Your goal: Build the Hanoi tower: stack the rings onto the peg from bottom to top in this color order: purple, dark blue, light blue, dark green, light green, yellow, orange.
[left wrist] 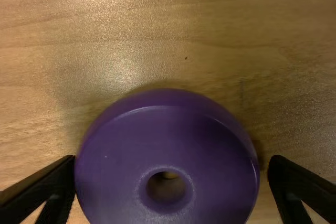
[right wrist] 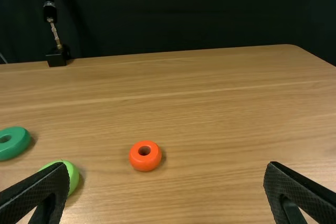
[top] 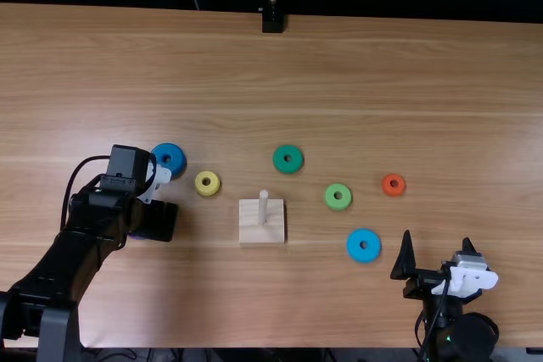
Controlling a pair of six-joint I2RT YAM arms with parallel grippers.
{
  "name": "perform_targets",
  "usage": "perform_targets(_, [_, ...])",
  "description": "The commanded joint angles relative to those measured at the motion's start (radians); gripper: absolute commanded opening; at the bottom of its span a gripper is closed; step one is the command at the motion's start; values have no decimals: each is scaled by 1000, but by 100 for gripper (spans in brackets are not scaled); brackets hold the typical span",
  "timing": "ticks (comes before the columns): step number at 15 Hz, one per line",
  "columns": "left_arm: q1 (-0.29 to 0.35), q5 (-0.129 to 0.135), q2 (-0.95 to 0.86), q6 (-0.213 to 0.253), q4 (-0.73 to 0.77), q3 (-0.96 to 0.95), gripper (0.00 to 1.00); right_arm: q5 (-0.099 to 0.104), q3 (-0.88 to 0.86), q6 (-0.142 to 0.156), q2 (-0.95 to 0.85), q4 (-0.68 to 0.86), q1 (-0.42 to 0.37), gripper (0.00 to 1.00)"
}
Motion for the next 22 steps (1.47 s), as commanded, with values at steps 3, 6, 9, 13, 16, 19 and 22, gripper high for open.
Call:
perform_targets(3, [-7,-3,8,0,6,19,0,2,-35,4,-12,-10,-6,100])
perform_targets(6, [-24,1,0,-4,1,32,0,2,-33,4,-12,-10,-6,100])
perform_targets(9, [-79,4,-12,-9,-14,161,0,1,-33,4,-12,-10,-6,100])
perform_targets(13, [-142,10,-43,-155,-233,316,0,2,-33,4,-12,-10,-6,100])
perform_targets(16, [-196,14,-31,-179,-537,510,0,1,-35,4,-12,-10,-6,100])
perform_targets(19, [-262,14,-26,-190,-673,668,0,2,-35,4,-12,-10,-6,100])
perform_targets(22, [-312,12,3,-328,-736,783,0,1,-33,4,-12,-10,-6,100])
